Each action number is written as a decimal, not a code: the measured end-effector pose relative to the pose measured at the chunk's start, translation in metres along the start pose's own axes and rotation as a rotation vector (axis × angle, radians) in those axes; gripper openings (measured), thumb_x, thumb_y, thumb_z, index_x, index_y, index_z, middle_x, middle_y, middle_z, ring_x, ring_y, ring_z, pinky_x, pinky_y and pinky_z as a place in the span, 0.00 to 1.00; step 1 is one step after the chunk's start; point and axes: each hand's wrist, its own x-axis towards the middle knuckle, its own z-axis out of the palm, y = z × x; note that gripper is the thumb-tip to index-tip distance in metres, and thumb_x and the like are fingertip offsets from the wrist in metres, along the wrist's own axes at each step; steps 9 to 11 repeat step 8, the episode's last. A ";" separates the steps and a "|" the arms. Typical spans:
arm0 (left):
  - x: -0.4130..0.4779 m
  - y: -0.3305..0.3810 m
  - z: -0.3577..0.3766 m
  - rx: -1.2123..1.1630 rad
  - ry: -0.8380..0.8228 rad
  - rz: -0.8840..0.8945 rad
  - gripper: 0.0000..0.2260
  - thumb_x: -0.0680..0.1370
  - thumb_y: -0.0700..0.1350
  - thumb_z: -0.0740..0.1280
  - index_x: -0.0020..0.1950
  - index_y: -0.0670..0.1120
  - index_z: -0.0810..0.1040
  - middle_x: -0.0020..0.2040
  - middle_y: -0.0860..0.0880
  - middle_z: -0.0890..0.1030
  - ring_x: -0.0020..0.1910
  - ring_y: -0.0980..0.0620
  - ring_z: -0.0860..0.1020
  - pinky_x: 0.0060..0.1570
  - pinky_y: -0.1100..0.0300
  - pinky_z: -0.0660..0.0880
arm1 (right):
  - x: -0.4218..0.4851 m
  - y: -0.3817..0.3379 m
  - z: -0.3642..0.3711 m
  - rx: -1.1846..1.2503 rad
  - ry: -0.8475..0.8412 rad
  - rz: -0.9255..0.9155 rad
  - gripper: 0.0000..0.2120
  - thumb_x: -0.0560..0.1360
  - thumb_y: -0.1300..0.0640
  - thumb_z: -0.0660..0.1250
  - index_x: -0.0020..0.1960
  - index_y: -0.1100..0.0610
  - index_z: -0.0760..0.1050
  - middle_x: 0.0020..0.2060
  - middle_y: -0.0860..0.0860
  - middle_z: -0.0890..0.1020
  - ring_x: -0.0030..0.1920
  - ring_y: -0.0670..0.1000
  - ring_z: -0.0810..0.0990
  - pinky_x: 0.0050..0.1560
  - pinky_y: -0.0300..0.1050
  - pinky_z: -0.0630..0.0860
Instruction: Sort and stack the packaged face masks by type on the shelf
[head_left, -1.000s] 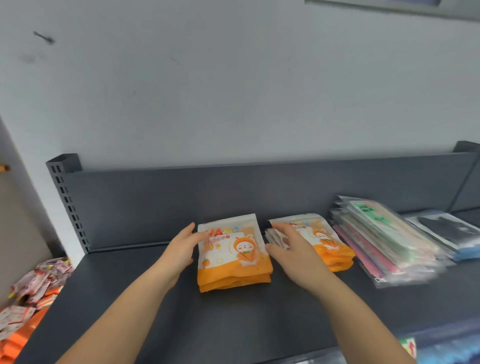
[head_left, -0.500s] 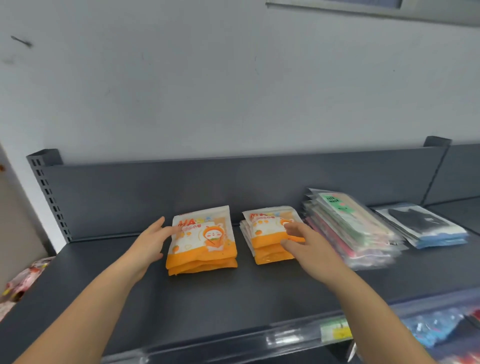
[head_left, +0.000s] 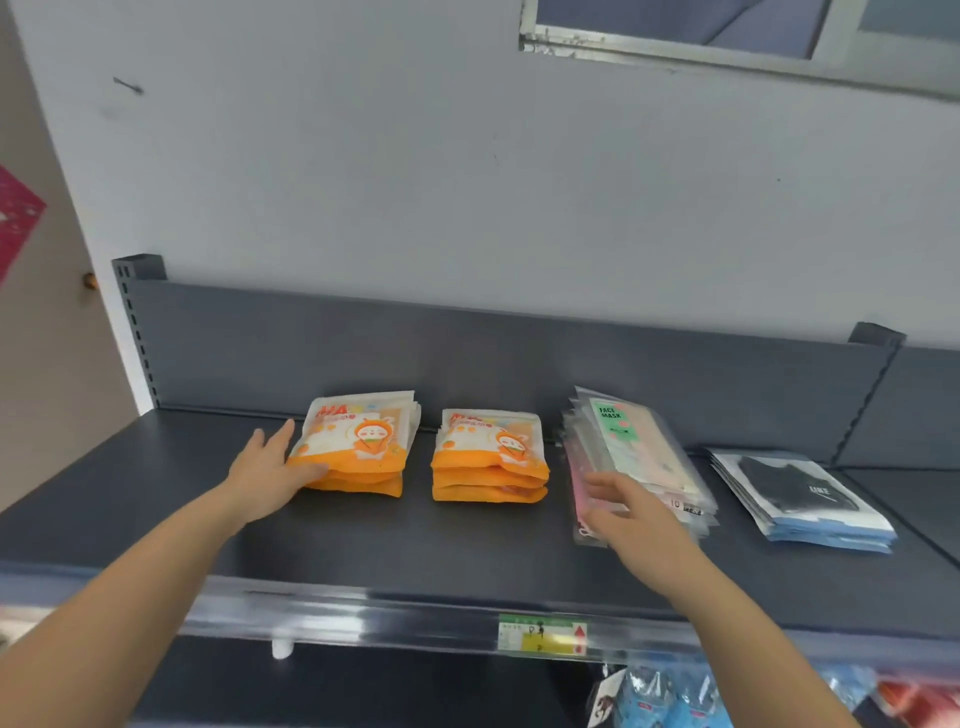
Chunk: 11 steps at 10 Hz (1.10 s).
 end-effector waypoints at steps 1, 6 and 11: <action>-0.005 0.007 0.000 0.152 0.015 0.026 0.42 0.73 0.63 0.67 0.81 0.53 0.49 0.81 0.40 0.47 0.79 0.38 0.48 0.76 0.44 0.51 | -0.001 0.001 0.004 0.026 -0.033 -0.009 0.18 0.79 0.53 0.65 0.68 0.46 0.69 0.62 0.42 0.75 0.56 0.42 0.77 0.51 0.39 0.74; 0.019 0.019 0.044 0.526 -0.137 0.213 0.34 0.77 0.60 0.64 0.78 0.63 0.50 0.81 0.52 0.45 0.79 0.38 0.44 0.75 0.39 0.52 | 0.007 0.012 0.018 0.008 -0.023 0.025 0.19 0.79 0.52 0.65 0.69 0.46 0.69 0.63 0.43 0.75 0.59 0.45 0.77 0.56 0.41 0.71; 0.027 0.018 0.045 0.529 -0.093 0.253 0.35 0.76 0.61 0.64 0.78 0.63 0.51 0.81 0.52 0.46 0.79 0.39 0.45 0.74 0.37 0.51 | 0.006 0.024 0.020 0.053 0.031 0.051 0.18 0.79 0.52 0.65 0.68 0.46 0.70 0.62 0.42 0.76 0.57 0.42 0.77 0.52 0.39 0.71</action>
